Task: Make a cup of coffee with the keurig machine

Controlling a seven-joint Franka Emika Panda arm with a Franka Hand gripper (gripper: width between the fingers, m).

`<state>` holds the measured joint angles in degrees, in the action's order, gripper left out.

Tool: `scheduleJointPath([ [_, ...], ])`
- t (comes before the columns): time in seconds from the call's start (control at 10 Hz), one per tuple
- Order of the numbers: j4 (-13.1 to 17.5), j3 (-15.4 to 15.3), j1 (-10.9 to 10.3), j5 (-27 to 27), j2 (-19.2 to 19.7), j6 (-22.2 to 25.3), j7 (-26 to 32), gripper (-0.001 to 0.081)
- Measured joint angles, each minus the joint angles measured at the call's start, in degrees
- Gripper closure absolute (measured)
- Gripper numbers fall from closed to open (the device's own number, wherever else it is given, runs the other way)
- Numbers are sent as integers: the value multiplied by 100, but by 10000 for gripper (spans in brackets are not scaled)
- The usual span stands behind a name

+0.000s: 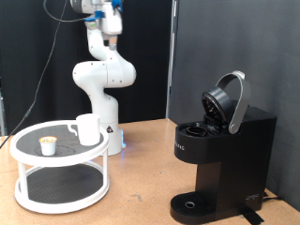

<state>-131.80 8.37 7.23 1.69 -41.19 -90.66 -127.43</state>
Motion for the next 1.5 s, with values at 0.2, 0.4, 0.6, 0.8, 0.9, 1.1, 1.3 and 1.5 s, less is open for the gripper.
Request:
scheduleJointPath([
  [0.2, 74, 63, 20, 16, 102, 0, 106, 72],
  [0.4, 61, 159, 40, 22, 97, -36, 197, 72],
  [0.6, 88, 456, 140, 95, 95, -53, 521, 72],
  [0.8, 208, 753, 263, 328, 142, 30, 812, 72],
  [0.9, 287, 884, 314, 449, 206, 39, 937, 72],
  [1.1, 420, 1136, 381, 635, 354, 26, 1182, 72],
  [1.3, 482, 1297, 399, 699, 459, -26, 1248, 72],
  [1.5, 520, 1312, 400, 696, 516, -26, 1254, 72],
])
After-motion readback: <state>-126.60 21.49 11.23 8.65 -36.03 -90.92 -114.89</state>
